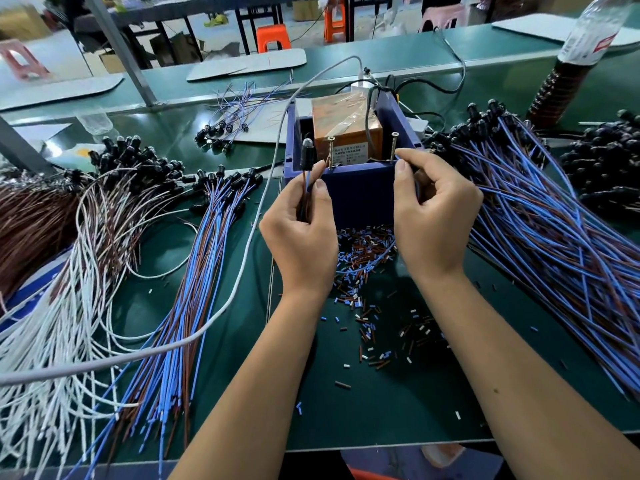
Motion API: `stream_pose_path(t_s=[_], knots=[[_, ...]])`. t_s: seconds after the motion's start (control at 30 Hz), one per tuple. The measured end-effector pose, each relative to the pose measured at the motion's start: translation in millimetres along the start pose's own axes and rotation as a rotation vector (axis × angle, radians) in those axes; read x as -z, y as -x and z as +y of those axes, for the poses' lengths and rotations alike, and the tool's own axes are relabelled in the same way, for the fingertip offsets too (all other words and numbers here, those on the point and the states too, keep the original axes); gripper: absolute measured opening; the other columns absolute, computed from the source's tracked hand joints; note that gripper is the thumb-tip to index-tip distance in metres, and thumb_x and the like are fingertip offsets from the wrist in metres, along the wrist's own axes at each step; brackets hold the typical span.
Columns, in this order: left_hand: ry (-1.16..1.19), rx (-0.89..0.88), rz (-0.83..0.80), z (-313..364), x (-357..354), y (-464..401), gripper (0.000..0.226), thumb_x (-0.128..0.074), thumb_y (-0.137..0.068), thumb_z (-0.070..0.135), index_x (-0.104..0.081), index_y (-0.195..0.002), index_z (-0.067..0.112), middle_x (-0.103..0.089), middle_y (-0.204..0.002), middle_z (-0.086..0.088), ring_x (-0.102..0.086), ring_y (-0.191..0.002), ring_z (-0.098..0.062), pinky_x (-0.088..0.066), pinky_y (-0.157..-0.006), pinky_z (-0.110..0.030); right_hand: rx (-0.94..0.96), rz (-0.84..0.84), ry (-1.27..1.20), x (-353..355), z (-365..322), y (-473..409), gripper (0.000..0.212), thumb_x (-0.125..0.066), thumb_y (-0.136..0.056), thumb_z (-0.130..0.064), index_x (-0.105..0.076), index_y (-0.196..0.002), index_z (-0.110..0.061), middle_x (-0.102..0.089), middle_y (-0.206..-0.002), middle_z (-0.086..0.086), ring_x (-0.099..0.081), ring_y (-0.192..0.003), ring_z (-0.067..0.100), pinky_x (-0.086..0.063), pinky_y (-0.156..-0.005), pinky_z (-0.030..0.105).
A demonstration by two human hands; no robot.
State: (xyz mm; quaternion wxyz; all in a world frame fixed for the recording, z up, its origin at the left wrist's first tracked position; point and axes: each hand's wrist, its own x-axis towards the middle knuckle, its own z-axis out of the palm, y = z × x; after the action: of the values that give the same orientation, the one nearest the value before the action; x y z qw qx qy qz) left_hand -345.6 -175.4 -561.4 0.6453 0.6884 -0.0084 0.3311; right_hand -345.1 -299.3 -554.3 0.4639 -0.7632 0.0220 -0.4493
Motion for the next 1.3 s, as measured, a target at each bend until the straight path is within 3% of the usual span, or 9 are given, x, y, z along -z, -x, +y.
stream_pose_path(t_s=[0.3,0.63,0.77,0.9,1.0,1.13,1.23,1.3], knots=[[0.063,0.046,-0.034,-7.3,0.4,-1.0,0.023,-0.060,-0.099,0.002,-0.076,-0.115,0.006,-0.077,-0.101,-0.013,-0.060,-0.080,0.002,-0.050,-0.080,-0.020,-0.013,0.020,-0.032,-1.1,1.6,0.7,0.017,-0.064,-0.100,-0.014,-0.080,-0.101,-0.008,-0.076,-0.092,-0.002,-0.069,-0.084,0.009,-0.056,-0.078,0.023],[0.116,0.057,-0.059,-10.7,2.5,-2.1,0.023,-0.059,-0.100,0.003,-0.076,-0.115,0.006,-0.071,-0.095,-0.022,-0.052,-0.070,0.006,-0.044,-0.072,-0.017,-0.081,0.054,-0.089,-1.6,2.4,0.6,0.015,-0.067,-0.100,-0.017,-0.080,-0.104,-0.010,-0.075,-0.094,-0.004,-0.070,-0.089,0.005,-0.056,-0.080,0.021],[0.124,0.068,-0.053,-13.2,1.8,-3.1,0.023,-0.059,-0.100,0.002,-0.076,-0.115,0.007,-0.066,-0.076,-0.002,-0.052,-0.068,0.006,-0.043,-0.070,-0.017,-0.119,0.010,-0.172,-3.5,4.3,1.4,0.015,-0.067,-0.101,-0.017,-0.080,-0.105,-0.009,-0.075,-0.096,-0.001,-0.072,-0.091,0.010,-0.059,-0.081,0.028],[0.124,0.067,-0.055,-11.8,1.6,-3.1,0.024,-0.059,-0.100,0.001,-0.076,-0.115,0.006,-0.069,-0.086,0.005,-0.052,-0.068,0.005,-0.044,-0.070,-0.019,-0.129,0.000,-0.182,-3.7,5.8,2.2,0.016,-0.067,-0.101,-0.017,-0.079,-0.106,-0.009,-0.075,-0.097,0.001,-0.072,-0.093,0.012,-0.061,-0.081,0.033],[0.118,0.072,-0.048,-11.7,1.4,-2.6,0.023,-0.059,-0.100,0.003,-0.076,-0.116,0.007,-0.065,-0.080,0.004,-0.049,-0.064,0.006,-0.041,-0.066,-0.016,-0.145,0.061,-0.169,-4.9,4.4,1.1,0.016,-0.067,-0.101,-0.016,-0.080,-0.106,-0.008,-0.075,-0.098,0.001,-0.072,-0.093,0.010,-0.061,-0.082,0.032],[0.096,0.059,-0.032,-10.7,1.1,-2.5,0.023,-0.059,-0.100,0.003,-0.077,-0.114,0.008,-0.065,-0.076,-0.010,-0.048,-0.064,0.006,-0.041,-0.067,-0.018,-0.101,0.053,-0.114,-5.4,1.4,0.2,0.018,-0.067,-0.101,-0.016,-0.080,-0.106,-0.006,-0.073,-0.096,-0.002,-0.069,-0.091,0.005,-0.058,-0.081,0.025],[0.085,0.055,-0.034,-11.4,1.1,-2.5,0.023,-0.059,-0.100,0.004,-0.077,-0.114,0.008,-0.066,-0.077,0.000,-0.049,-0.065,0.005,-0.043,-0.068,-0.020,-0.062,0.027,-0.084,-4.6,-0.7,0.6,0.018,-0.067,-0.101,-0.016,-0.080,-0.107,-0.005,-0.072,-0.095,-0.002,-0.066,-0.089,0.001,-0.052,-0.080,0.015],[0.084,0.051,-0.036,-11.3,1.2,-2.4,0.023,-0.059,-0.100,0.005,-0.077,-0.114,0.009,-0.067,-0.078,-0.013,-0.048,-0.065,0.005,-0.042,-0.068,-0.020,-0.048,0.020,-0.079,-4.0,-1.4,0.7,0.018,-0.066,-0.101,-0.015,-0.080,-0.107,-0.005,-0.072,-0.095,-0.003,-0.066,-0.088,0.001,-0.049,-0.080,0.012]])
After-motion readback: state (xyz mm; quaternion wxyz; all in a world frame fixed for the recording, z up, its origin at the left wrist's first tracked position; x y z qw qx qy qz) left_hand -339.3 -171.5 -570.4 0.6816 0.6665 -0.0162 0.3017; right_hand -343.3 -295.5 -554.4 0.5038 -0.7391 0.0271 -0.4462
